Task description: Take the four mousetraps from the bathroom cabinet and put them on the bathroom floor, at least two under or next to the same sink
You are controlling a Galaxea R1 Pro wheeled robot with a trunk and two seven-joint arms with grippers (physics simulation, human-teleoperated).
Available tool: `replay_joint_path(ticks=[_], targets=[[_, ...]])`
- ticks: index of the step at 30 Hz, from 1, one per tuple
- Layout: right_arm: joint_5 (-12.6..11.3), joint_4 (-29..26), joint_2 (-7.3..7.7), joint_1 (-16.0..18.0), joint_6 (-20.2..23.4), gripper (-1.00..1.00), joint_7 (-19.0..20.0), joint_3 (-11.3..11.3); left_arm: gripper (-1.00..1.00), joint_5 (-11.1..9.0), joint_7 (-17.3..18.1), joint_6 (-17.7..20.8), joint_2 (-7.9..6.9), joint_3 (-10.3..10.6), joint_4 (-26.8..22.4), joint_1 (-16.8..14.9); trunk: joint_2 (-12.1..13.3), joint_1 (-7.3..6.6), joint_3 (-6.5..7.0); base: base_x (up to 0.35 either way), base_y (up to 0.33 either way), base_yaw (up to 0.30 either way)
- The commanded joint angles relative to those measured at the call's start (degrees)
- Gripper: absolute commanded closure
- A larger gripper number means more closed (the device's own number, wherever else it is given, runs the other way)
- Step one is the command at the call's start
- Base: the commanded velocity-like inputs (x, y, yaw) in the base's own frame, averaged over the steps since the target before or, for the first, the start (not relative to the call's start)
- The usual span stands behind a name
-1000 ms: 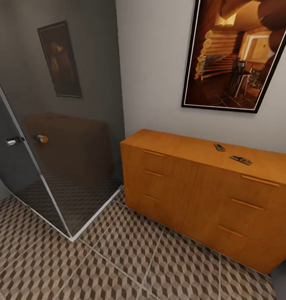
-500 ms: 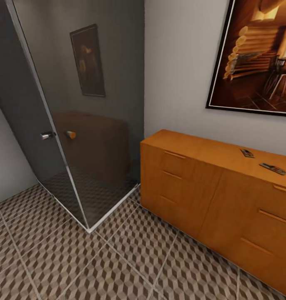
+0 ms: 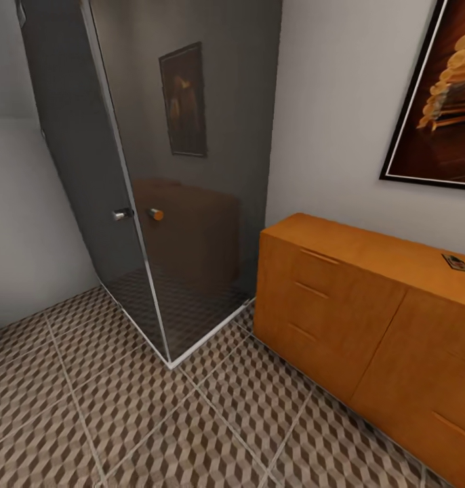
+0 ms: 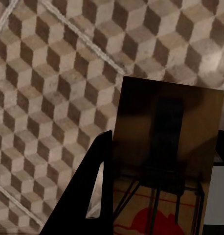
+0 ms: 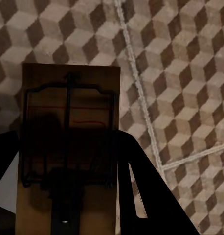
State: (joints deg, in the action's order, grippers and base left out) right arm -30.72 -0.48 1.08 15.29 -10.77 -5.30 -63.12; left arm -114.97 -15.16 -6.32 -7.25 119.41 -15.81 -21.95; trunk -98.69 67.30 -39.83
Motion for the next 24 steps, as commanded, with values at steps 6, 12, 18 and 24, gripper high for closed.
replay_joint_path(ticks=[6,12,18,24], targets=[[-0.56,-0.05,0.12,0.0,-0.12,1.0,-0.15,-0.5,1.0,-0.34,-0.49,-0.36,-0.04,0.48,-0.28,-0.11,-0.03,-0.01,-0.05,0.0,0.0,0.288],[-0.53,-0.05,0.14,-0.02,-0.12,1.0,-0.15,-0.51,1.0,-0.34,-0.49,-0.36,-0.04,0.48,-0.28,-0.11,-0.03,-0.01,-0.05,0.0,0.0,0.288],[-0.49,-0.05,0.12,0.0,-0.12,1.0,-0.15,-0.51,1.0,-0.34,-0.49,-0.36,-0.04,0.48,-0.28,-0.11,-0.03,-0.01,-0.05,0.0,0.0,0.288],[-0.48,-0.05,-0.01,-0.02,-0.12,1.0,-0.15,-0.51,1.0,-0.34,-0.49,-0.36,-0.04,0.48,-0.28,-0.11,-0.03,-0.01,-0.05,0.0,0.0,0.288]])
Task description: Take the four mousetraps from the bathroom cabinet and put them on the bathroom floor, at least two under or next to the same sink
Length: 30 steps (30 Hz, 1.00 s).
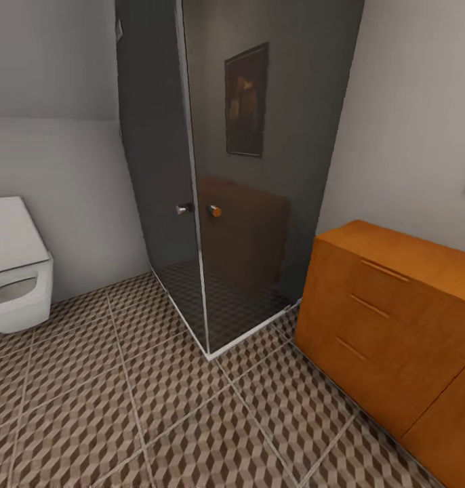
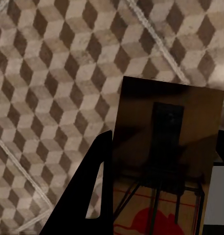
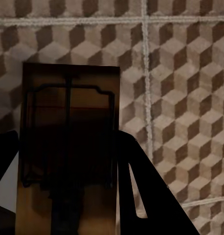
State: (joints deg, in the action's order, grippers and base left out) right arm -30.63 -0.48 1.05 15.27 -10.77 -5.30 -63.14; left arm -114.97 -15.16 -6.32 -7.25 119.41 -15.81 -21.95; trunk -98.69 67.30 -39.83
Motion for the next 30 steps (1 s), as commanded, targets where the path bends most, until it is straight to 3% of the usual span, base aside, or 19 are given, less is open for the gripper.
replay_joint_path(ticks=[1,5,12,27,30], targets=[[-0.58,-0.05,0.01,-0.01,-0.12,1.0,-0.15,-0.49,1.0,-0.34,-0.49,-0.36,-0.04,0.48,-0.28,-0.11,-0.03,-0.01,-0.05,0.0,0.0,0.288],[-0.58,-0.05,0.08,0.01,-0.12,1.0,-0.15,-0.49,1.0,-0.39,-0.42,-0.39,-0.01,0.48,-0.29,-0.11,-0.03,-0.01,-0.05,0.0,0.0,0.288],[-0.51,-0.05,-0.08,-0.05,-0.12,1.0,-0.15,-0.53,1.0,-0.48,-0.32,-0.38,1.51,0.38,-0.54,-0.11,-0.03,-0.01,-0.05,0.0,0.0,0.288],[-0.63,-0.1,-0.08,-0.07,-0.12,1.0,-0.15,-0.5,1.0,-0.52,-0.3,-0.32,1.72,0.39,-1.08,-0.11,-0.03,-0.01,-0.05,0.0,0.0,0.288],[-0.65,-0.08,-0.08,-0.07,-0.12,1.0,-0.15,-0.49,1.0,-0.45,-0.31,-0.21,0.7,0.43,-0.55,-0.11,-0.03,-0.01,-0.05,0.0,0.0,0.288]])
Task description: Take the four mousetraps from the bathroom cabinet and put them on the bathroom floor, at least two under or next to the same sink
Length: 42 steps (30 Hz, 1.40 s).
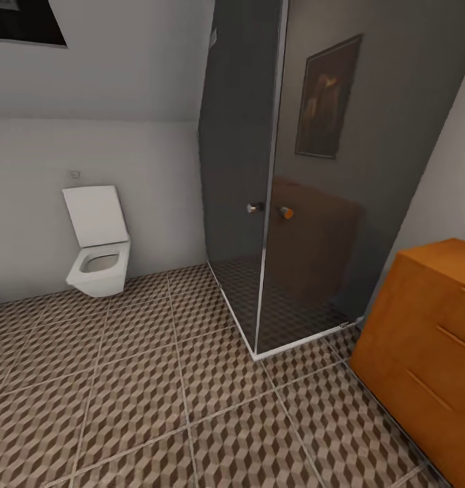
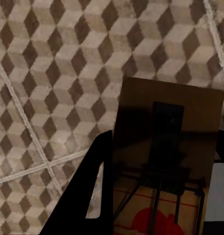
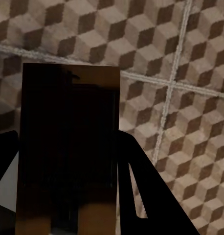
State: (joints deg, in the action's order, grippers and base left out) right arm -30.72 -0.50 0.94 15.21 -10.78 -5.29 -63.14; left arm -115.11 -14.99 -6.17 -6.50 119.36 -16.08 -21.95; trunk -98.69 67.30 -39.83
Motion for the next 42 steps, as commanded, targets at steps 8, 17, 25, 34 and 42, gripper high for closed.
replay_joint_path(ticks=[8,17,25,34,42], targets=[[-0.57,-0.11,0.1,0.0,0.02,1.0,-0.11,-0.44,1.0,-0.29,-0.51,-0.25,-1.22,0.52,-0.27,-0.11,-0.03,-0.01,-0.06,0.0,0.0,0.183],[-0.72,-0.03,0.02,0.0,0.1,1.0,-0.15,-0.41,1.0,-0.29,-0.48,-0.24,-1.24,0.52,-0.32,-0.11,-0.03,-0.01,-0.73,0.0,0.0,0.068],[-0.75,-0.03,0.02,0.0,0.06,1.0,-0.16,-0.4,1.0,-0.29,-0.5,-0.24,-1.24,0.52,-0.29,-0.11,-0.03,-0.01,-1.39,0.0,0.0,0.174],[-0.75,-0.03,0.02,-0.03,0.06,1.0,-0.16,-0.4,1.0,-0.29,-0.54,-0.24,-1.24,0.52,-0.29,-0.11,-0.03,-0.01,-1.9,0.0,0.0,0.234],[-0.75,-0.03,0.02,-0.09,0.06,1.0,-0.16,-0.4,1.0,-0.3,-0.65,-0.24,-1.3,0.52,-0.31,-0.11,-0.03,-0.01,-2.12,0.0,0.0,0.279]])
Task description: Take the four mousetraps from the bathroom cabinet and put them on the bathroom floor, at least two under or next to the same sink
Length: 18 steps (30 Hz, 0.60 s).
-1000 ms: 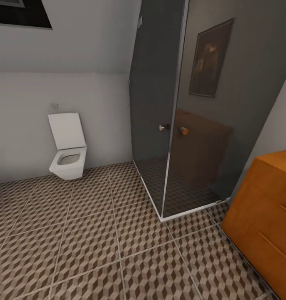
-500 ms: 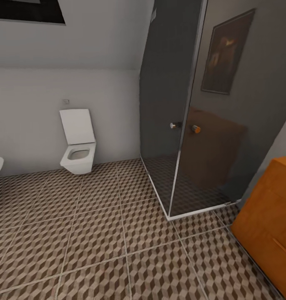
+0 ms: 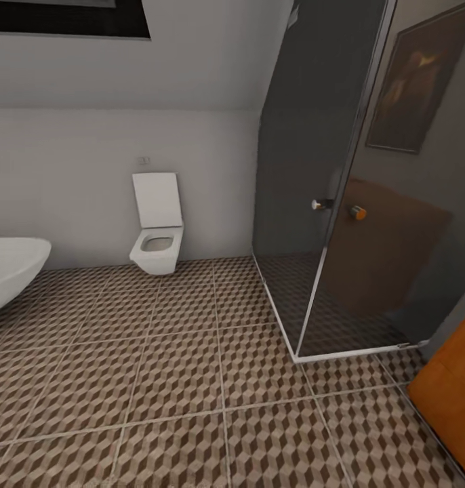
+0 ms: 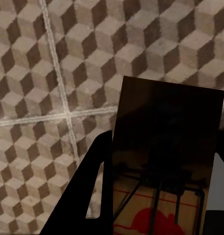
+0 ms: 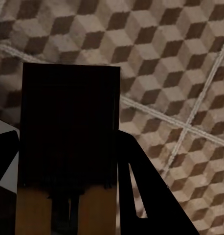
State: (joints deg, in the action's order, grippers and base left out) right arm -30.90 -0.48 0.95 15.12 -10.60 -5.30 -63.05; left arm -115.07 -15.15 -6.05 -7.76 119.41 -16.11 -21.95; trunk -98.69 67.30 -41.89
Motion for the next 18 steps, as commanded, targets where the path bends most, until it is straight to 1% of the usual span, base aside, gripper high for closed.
replay_joint_path(ticks=[1,4,6,12,16,18], targets=[[-0.57,-0.05,0.02,0.0,-0.12,1.0,-0.15,-0.49,1.0,-0.34,-0.52,-0.36,-0.05,0.48,-0.29,-0.11,-0.03,-0.01,-0.08,0.0,0.0,0.282],[-0.53,-0.05,0.11,0.0,-0.12,1.0,-0.15,-0.49,1.0,-0.38,-0.63,-0.36,-0.04,0.48,-0.32,-0.11,-0.03,-0.01,-0.14,0.0,0.0,0.277],[-0.36,-0.07,0.3,0.0,-0.05,1.0,-0.15,-0.48,1.0,-0.36,-0.68,-0.31,-0.04,0.48,-0.32,-0.11,-0.03,-0.01,-0.15,0.0,0.0,0.14],[0.25,-0.26,0.28,0.0,0.27,1.0,-0.1,-0.79,1.0,-0.37,-0.72,-0.28,0.0,0.48,-0.37,-0.11,-0.03,-0.01,-0.16,0.0,0.0,0.024],[-0.16,-0.4,0.15,0.0,0.56,1.0,0.12,-0.56,1.0,-0.41,-0.75,-0.28,-0.05,0.48,-0.35,-0.11,-0.03,-0.01,-0.17,0.0,0.0,0.008],[-0.22,-0.36,0.06,0.0,0.42,1.0,0.08,-0.57,1.0,-0.42,-0.75,-0.28,-0.09,0.48,-0.33,-0.11,-0.03,-0.01,-0.25,0.0,0.0,0.093]])
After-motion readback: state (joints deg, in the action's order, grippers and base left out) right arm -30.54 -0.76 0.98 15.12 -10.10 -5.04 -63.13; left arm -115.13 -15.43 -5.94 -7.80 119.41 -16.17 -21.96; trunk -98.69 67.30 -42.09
